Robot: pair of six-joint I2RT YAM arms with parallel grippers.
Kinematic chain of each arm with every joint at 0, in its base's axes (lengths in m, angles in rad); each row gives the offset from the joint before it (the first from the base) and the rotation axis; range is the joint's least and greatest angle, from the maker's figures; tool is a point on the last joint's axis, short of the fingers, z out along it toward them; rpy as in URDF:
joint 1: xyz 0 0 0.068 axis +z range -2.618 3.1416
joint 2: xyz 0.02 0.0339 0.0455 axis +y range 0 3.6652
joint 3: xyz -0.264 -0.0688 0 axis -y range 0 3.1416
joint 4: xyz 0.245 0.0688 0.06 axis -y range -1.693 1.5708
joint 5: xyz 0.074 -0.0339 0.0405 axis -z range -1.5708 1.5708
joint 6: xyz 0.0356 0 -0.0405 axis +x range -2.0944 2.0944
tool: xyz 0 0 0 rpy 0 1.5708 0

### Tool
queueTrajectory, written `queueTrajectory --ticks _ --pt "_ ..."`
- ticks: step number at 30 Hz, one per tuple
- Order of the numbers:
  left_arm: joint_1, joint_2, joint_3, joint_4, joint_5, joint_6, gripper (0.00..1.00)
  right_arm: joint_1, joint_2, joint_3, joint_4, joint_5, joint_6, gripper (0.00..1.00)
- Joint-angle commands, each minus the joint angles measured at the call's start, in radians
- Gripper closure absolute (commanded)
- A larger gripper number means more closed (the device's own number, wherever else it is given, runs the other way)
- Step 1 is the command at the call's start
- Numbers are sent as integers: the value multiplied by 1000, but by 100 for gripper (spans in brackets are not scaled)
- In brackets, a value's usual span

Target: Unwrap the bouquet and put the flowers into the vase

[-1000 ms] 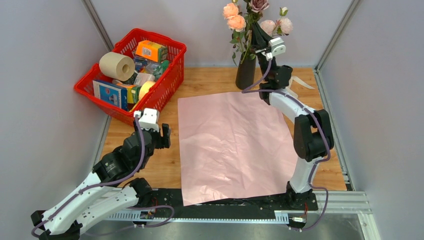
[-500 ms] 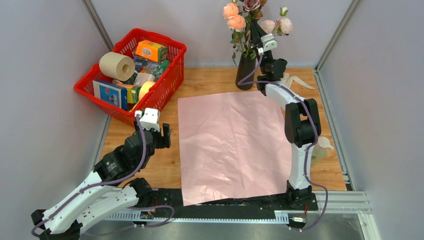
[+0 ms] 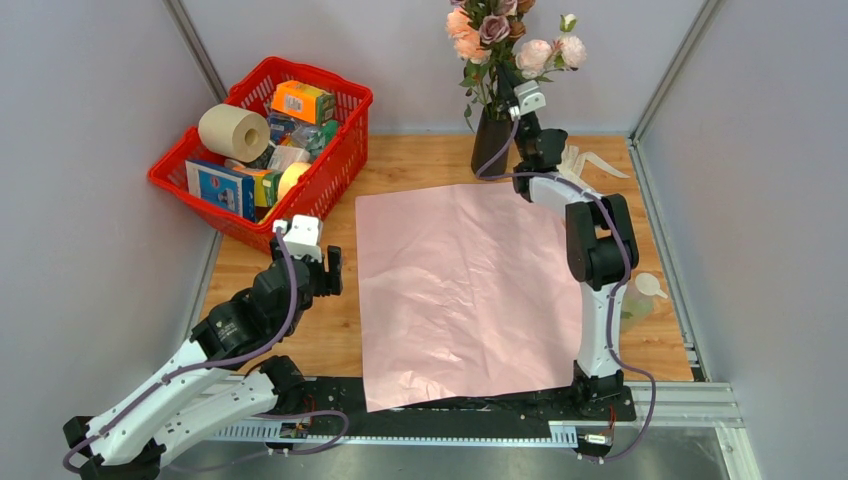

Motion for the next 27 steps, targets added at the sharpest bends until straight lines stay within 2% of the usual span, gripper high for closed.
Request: queueTrajectory --ticks 1,5,10,12,15,20,27 --pt "1 -4 17 19 -11 9 24 2 -35 -56 2 -4 66 100" --pt "1 -6 17 16 -5 8 24 6 -39 -119 -10 42 103 98" --pt "3 -15 17 16 -3 6 24 6 -50 -171 -35 104 127 87" --pt "3 -18 19 18 -3 6 24 8 -75 -189 -56 125 133 80" --pt "1 -19 17 18 -3 8 24 10 -142 -235 -116 146 153 64" --pt "1 -19 17 19 1 8 24 19 -271 -298 -337 168 187 39" --pt "3 -19 16 18 4 8 24 26 -426 -407 -605 148 305 23"
